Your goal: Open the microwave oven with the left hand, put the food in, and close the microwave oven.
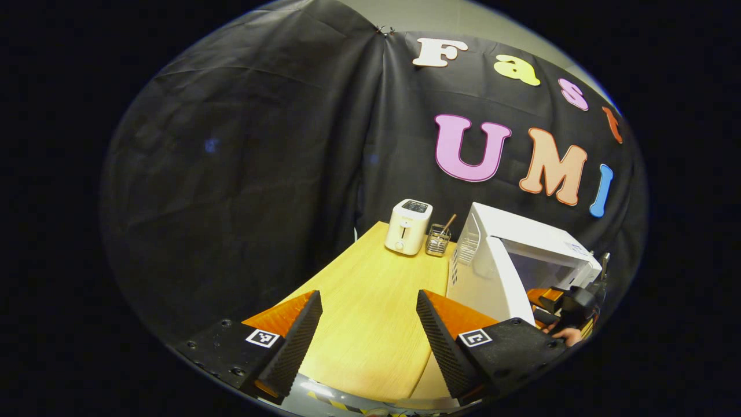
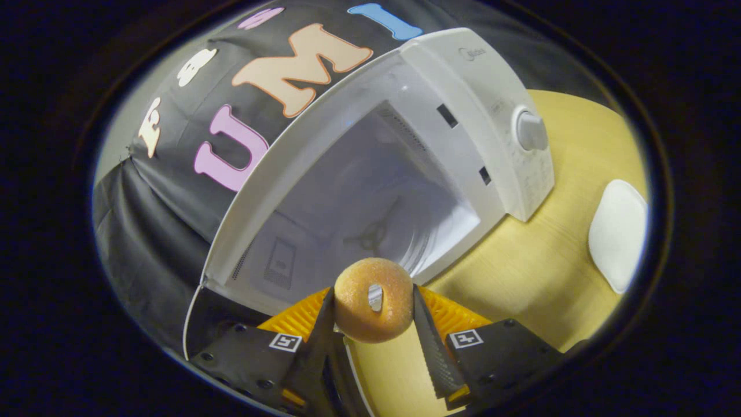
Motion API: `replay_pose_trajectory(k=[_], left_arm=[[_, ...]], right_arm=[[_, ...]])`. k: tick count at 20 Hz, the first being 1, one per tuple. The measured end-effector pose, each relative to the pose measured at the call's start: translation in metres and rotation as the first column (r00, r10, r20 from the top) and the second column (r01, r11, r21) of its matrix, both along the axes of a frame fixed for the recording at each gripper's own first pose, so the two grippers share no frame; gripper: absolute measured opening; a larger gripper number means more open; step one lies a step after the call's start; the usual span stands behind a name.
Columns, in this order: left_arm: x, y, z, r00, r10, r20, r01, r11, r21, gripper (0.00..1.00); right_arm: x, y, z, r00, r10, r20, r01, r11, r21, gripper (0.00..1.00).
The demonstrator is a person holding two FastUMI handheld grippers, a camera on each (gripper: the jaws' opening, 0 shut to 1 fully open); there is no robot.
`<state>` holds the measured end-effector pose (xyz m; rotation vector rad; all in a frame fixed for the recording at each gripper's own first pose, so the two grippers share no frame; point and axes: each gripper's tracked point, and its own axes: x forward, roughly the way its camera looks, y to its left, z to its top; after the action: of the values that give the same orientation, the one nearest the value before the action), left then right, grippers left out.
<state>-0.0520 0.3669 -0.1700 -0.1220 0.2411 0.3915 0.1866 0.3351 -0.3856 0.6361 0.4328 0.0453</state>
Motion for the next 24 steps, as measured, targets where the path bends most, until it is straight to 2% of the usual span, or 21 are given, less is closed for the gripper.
replay_pose_trajectory(k=[4,11,12,13,15,16,17,18,24], left_arm=[[-0.002,0.000,-0.013,0.999,-0.014,-0.037,0.013,1.000,-0.012,0.96],[-0.006,0.002,-0.031,0.996,-0.017,-0.089,0.014,0.999,-0.035,0.97],[-0.006,0.002,-0.030,0.996,-0.019,-0.089,0.016,0.999,-0.039,0.97],[-0.006,0.001,-0.032,0.995,-0.021,-0.093,0.017,0.999,-0.043,0.96],[-0.009,0.000,-0.035,0.994,-0.030,-0.101,0.025,0.999,-0.047,0.96],[-0.009,-0.001,-0.036,0.994,-0.035,-0.103,0.030,0.998,-0.049,0.96],[-0.009,-0.002,-0.037,0.994,-0.041,-0.106,0.036,0.998,-0.053,0.96],[-0.009,-0.005,-0.039,0.992,-0.054,-0.110,0.047,0.997,-0.062,0.96],[-0.009,-0.019,-0.039,0.987,-0.118,-0.107,0.109,0.990,-0.084,0.95]], right_arm=[[0.038,0.001,0.000,0.997,-0.017,0.077,0.025,0.994,-0.106,0.71],[0.083,0.002,-0.014,0.990,-0.100,0.100,0.111,0.988,-0.109,0.73],[0.085,0.001,-0.014,0.989,-0.101,0.104,0.113,0.987,-0.114,0.80],[0.087,0.002,-0.014,0.990,-0.100,0.102,0.111,0.987,-0.116,0.72],[0.086,0.001,-0.010,0.988,-0.107,0.111,0.119,0.987,-0.111,0.73],[0.087,0.001,-0.007,0.988,-0.108,0.114,0.120,0.987,-0.108,0.77],[0.083,0.002,-0.007,0.988,-0.108,0.110,0.120,0.987,-0.107,0.89],[0.079,0.001,-0.005,0.989,-0.101,0.106,0.112,0.988,-0.106,0.90],[0.047,-0.010,0.021,0.989,-0.029,0.145,0.054,0.984,-0.172,0.90]])
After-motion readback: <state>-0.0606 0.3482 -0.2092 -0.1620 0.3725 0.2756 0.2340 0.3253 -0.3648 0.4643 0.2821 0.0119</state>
